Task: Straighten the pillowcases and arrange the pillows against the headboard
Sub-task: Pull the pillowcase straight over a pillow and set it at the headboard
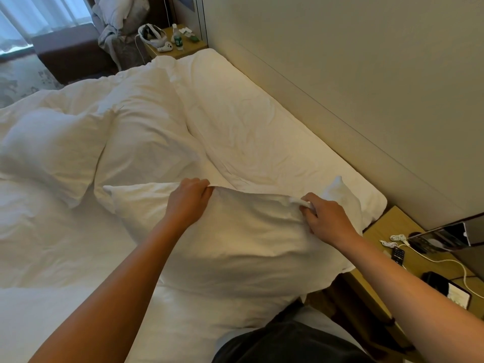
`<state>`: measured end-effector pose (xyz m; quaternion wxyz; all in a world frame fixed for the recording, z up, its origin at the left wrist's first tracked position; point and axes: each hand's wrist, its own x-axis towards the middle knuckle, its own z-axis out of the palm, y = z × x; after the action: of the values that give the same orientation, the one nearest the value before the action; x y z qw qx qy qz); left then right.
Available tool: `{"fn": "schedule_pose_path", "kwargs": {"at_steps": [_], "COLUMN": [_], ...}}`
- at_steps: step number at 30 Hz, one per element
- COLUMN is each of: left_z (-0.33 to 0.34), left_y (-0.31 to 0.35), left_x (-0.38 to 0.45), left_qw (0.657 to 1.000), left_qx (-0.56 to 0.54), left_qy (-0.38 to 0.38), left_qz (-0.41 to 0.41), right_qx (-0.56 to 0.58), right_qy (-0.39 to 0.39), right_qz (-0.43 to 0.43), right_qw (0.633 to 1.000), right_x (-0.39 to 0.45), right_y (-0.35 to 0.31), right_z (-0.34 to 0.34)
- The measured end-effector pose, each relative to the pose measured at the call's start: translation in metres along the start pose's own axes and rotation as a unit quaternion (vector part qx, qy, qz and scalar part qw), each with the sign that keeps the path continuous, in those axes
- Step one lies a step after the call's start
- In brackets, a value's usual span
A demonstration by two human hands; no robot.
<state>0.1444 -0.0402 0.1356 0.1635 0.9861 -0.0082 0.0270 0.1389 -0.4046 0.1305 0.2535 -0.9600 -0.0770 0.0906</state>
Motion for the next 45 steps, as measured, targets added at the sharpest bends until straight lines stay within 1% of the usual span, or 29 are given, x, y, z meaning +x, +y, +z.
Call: {"fn": "schedule_pose_path", "kwargs": {"at_steps": [5, 9, 12, 15, 18, 23, 28, 32, 35, 37, 40, 45], "left_z": [0.015, 0.019, 0.014, 0.001, -0.016, -0.042, -0.068, -0.081, -0.077, -0.065, -0.032, 0.031], "left_y": [-0.002, -0.002, 0.002, 0.010, 0.018, 0.035, 0.077, 0.130, 0.172, 0.199, 0.234, 0.285], "left_x": [-0.020, -0.019, -0.016, -0.008, 0.003, 0.016, 0.044, 0.080, 0.107, 0.121, 0.132, 0.138], "left_qw": [0.997, 0.995, 0.996, 0.997, 0.996, 0.994, 0.992, 0.989, 0.989, 0.990, 0.994, 0.998], "left_qx": [-0.012, -0.008, -0.015, -0.039, -0.057, -0.053, -0.051, -0.048, -0.039, -0.035, -0.033, -0.022], "left_qy": [-0.072, -0.087, -0.059, -0.011, 0.030, 0.070, 0.108, 0.135, 0.145, 0.139, 0.108, 0.051], "left_qz": [-0.033, -0.050, -0.059, -0.064, -0.064, -0.062, -0.047, -0.022, -0.005, 0.004, 0.002, -0.017], "right_qx": [-0.007, -0.021, -0.042, -0.022, -0.012, 0.007, 0.035, 0.033, 0.064, 0.079, 0.087, 0.106], "right_qy": [0.007, 0.069, 0.120, 0.164, 0.176, 0.199, 0.247, 0.280, 0.284, 0.280, 0.253, 0.187], "right_qz": [0.014, 0.018, 0.010, -0.005, -0.026, -0.056, -0.083, -0.080, -0.070, -0.055, -0.012, 0.059], "right_qw": [1.000, 0.997, 0.992, 0.986, 0.984, 0.978, 0.965, 0.956, 0.954, 0.955, 0.964, 0.975], "right_x": [-0.004, -0.009, -0.007, 0.000, 0.008, 0.023, 0.040, 0.057, 0.065, 0.069, 0.073, 0.076], "right_y": [-0.004, -0.012, -0.017, -0.020, -0.020, -0.019, -0.006, 0.026, 0.061, 0.090, 0.139, 0.223], "right_z": [0.001, -0.003, -0.011, -0.026, -0.043, -0.070, -0.116, -0.169, -0.203, -0.217, -0.220, -0.196]}}
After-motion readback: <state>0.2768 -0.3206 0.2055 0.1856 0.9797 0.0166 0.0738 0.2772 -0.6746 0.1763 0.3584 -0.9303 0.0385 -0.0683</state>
